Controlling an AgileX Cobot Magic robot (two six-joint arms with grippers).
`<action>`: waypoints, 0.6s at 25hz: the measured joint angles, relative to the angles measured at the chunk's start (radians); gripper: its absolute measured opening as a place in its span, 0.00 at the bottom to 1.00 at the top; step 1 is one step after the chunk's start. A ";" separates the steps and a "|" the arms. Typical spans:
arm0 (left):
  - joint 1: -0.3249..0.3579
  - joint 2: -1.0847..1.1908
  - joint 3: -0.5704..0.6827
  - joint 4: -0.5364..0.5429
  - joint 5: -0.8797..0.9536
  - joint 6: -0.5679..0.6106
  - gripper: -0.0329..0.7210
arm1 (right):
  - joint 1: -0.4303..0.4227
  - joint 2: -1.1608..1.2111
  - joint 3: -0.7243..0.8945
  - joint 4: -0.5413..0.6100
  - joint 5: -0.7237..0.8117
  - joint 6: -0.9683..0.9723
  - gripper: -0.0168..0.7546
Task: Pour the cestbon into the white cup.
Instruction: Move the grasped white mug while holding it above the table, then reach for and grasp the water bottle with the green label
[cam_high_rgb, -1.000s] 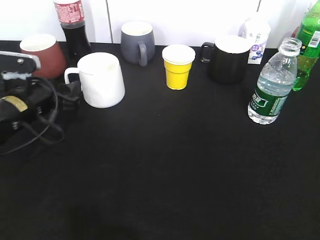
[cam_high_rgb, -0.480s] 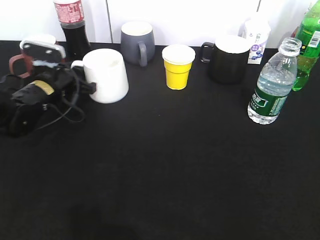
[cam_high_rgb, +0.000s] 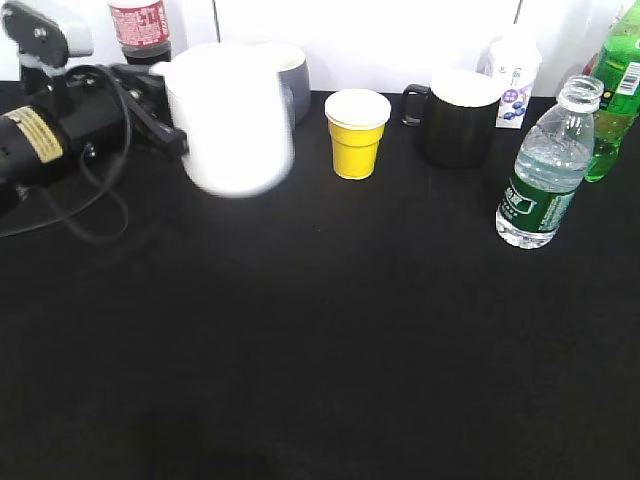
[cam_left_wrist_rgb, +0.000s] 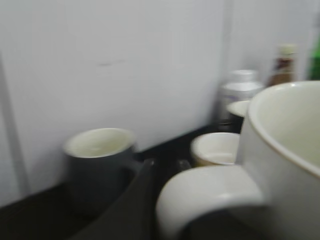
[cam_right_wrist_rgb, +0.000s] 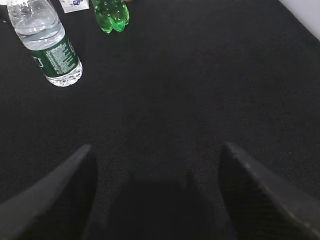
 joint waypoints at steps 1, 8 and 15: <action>-0.004 -0.004 0.000 0.078 -0.002 -0.060 0.13 | 0.000 0.000 0.000 0.000 0.000 0.000 0.77; -0.133 -0.005 0.003 0.139 -0.011 -0.101 0.13 | 0.000 0.000 0.000 0.000 0.000 0.000 0.77; -0.129 -0.005 0.003 0.105 -0.011 -0.102 0.13 | 0.000 0.398 -0.022 -0.001 -0.781 -0.095 0.77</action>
